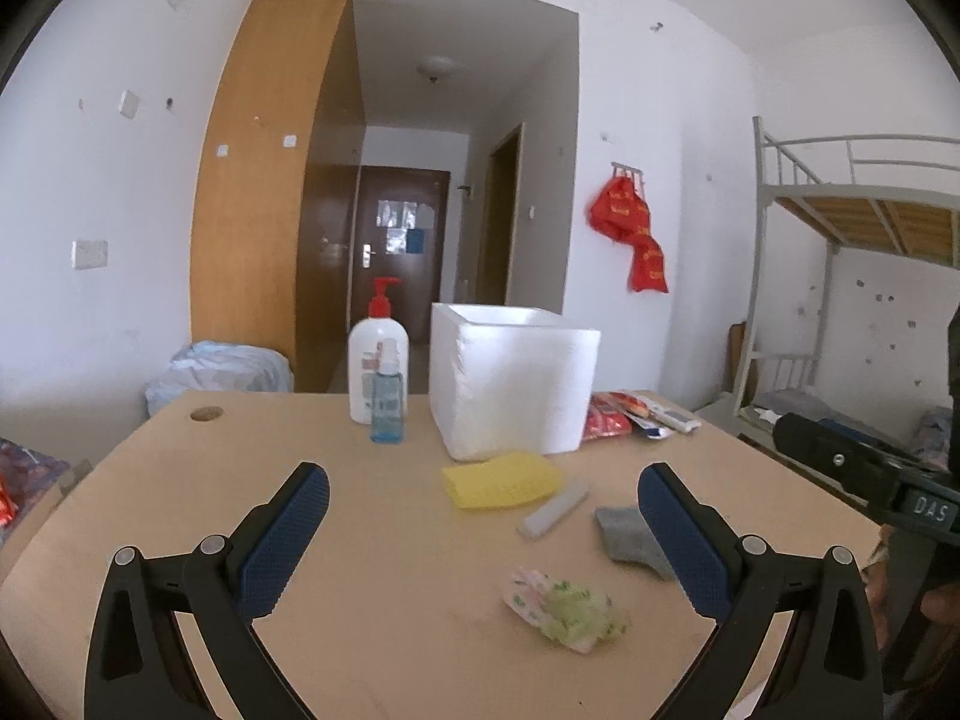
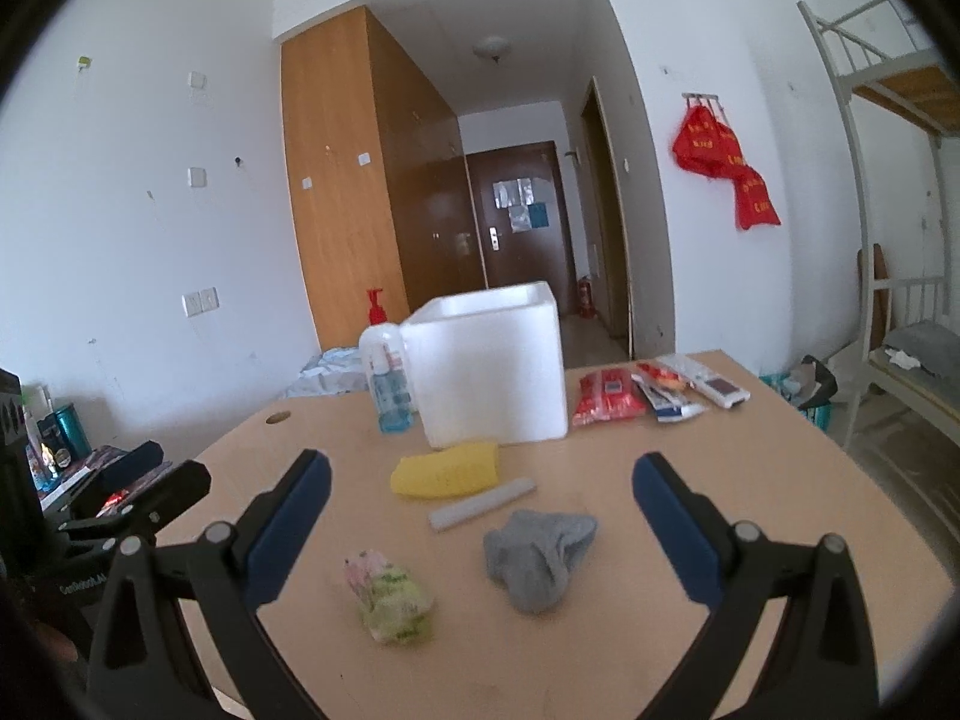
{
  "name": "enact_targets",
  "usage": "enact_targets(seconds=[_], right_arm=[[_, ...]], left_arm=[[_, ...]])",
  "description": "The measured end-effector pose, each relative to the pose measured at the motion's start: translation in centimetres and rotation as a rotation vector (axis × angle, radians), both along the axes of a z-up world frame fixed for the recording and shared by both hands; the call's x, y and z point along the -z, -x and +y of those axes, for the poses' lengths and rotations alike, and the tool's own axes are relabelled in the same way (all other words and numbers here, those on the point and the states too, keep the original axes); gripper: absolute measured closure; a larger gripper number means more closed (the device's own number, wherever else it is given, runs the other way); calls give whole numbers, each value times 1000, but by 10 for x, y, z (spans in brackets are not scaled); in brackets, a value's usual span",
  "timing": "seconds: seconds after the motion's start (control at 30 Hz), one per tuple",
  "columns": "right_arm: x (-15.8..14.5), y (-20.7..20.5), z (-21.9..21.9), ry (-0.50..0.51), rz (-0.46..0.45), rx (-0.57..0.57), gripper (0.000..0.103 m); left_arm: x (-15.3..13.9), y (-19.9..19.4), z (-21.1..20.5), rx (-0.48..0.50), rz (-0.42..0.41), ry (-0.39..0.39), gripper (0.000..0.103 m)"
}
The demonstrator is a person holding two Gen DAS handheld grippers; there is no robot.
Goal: Organize soft objects
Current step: 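Move the left gripper to the floral-printed wrapper and close on it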
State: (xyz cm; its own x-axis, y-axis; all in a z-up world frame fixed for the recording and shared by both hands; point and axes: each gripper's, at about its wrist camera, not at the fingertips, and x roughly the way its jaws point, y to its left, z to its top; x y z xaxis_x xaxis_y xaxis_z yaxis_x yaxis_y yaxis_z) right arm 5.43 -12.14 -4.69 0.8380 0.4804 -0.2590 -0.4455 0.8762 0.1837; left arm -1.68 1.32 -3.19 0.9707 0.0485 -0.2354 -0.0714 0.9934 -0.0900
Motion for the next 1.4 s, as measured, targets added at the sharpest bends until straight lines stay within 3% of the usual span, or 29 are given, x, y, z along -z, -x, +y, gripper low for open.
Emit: enact_targets(seconds=[0.27, 0.67, 1.03, 1.2, 1.4], right_arm=[[20, 6, -4, -2, 32, 14, 1], [39, -8, 1, 57, 84, 41, 1], [59, -44, 4, 93, 209, 33, 1], [64, -55, 4, 97, 252, 34, 1], [64, -62, 5, 105, 278, 16, 1]], left_arm=[[26, 12, -9, 36, -10, 10, 0], [52, -10, -21, 68, 68, -4, 0], [72, -51, -29, 159, 219, 27, 0], [78, -69, -28, 190, 302, 87, 1], [81, -83, -31, 179, 385, 120, 6]])
